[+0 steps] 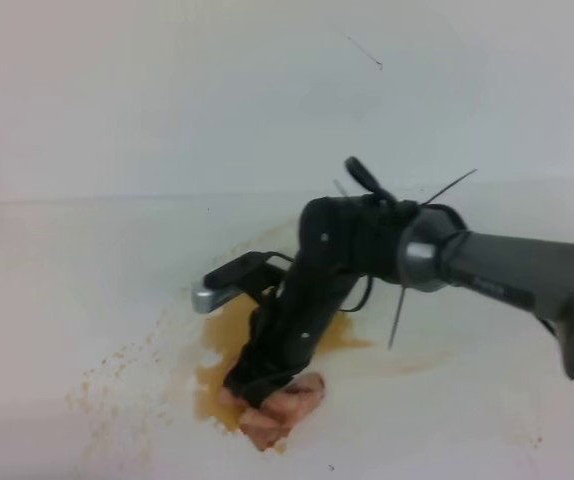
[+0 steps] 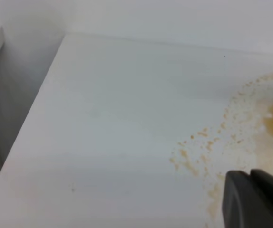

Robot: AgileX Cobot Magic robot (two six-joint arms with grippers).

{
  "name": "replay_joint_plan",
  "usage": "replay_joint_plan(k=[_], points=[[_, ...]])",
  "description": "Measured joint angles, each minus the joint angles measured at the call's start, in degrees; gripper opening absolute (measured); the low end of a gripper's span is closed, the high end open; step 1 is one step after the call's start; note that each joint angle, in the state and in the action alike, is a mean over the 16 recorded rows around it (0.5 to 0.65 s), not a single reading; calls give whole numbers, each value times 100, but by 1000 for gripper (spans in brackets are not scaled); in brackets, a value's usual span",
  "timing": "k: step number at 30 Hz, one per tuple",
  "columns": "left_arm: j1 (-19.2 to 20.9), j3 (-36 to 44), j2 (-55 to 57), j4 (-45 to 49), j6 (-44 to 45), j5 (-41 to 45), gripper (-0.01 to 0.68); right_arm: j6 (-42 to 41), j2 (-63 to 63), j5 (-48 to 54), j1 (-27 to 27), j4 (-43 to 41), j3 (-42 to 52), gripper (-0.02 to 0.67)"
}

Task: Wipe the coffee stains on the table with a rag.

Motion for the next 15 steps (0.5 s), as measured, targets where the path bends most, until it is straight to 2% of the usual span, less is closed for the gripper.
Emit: replay_joint_plan(k=[15], points=[[0,-28,18,0,-1,10,-2,394,154,424,427,-473,-1454,58]])
